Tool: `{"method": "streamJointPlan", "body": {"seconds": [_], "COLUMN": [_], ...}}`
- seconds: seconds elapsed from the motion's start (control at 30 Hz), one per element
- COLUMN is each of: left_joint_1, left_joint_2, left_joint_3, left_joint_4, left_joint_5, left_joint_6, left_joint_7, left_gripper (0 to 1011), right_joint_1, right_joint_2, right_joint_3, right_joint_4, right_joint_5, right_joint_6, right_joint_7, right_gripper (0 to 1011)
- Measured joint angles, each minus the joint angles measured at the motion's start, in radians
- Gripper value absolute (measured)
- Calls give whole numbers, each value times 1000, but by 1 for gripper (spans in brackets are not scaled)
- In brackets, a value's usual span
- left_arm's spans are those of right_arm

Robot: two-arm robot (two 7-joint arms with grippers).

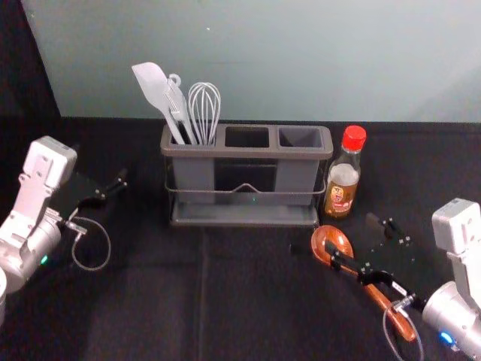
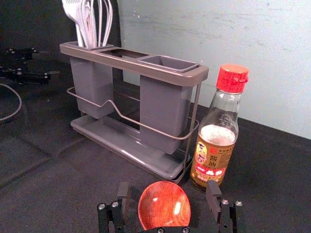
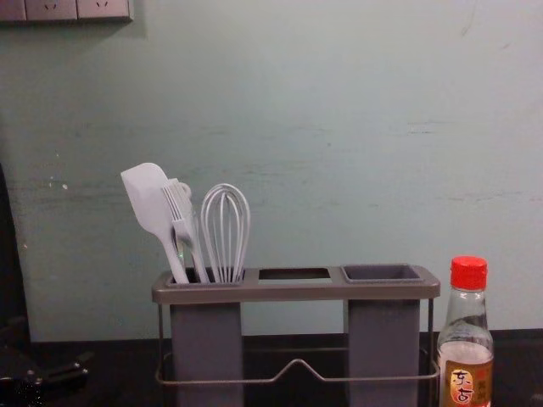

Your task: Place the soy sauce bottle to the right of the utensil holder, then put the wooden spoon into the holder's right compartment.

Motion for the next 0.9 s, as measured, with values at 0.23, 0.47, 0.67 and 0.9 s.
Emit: {"method": "streamJointPlan", "body": {"seconds": [0.23, 0.47, 0.67, 0.9], "left_joint_1": [0, 0, 0, 0], "left_joint_2": [0, 0, 0, 0], "left_joint_3": [0, 0, 0, 0], "left_joint_4": [0, 0, 0, 0], "left_joint_5": [0, 0, 0, 0], "left_joint_6": [0, 0, 0, 0], "left_joint_7": [0, 0, 0, 0], "left_gripper": [1005, 1005, 1005, 1005], "right_joint_1": [-1, -1, -2, 9], "right_joint_2": [2, 4, 4, 8], "right_joint_3": [1, 1, 2, -7], "right_joint_4": [-5, -9, -10, -35], "right_joint_5": [1, 2, 2, -5], "right_joint_6": [-1, -1, -1, 135], "right_joint_7": [0, 0, 1, -15], "right_gripper": [1002, 1002, 1002, 1002]}}
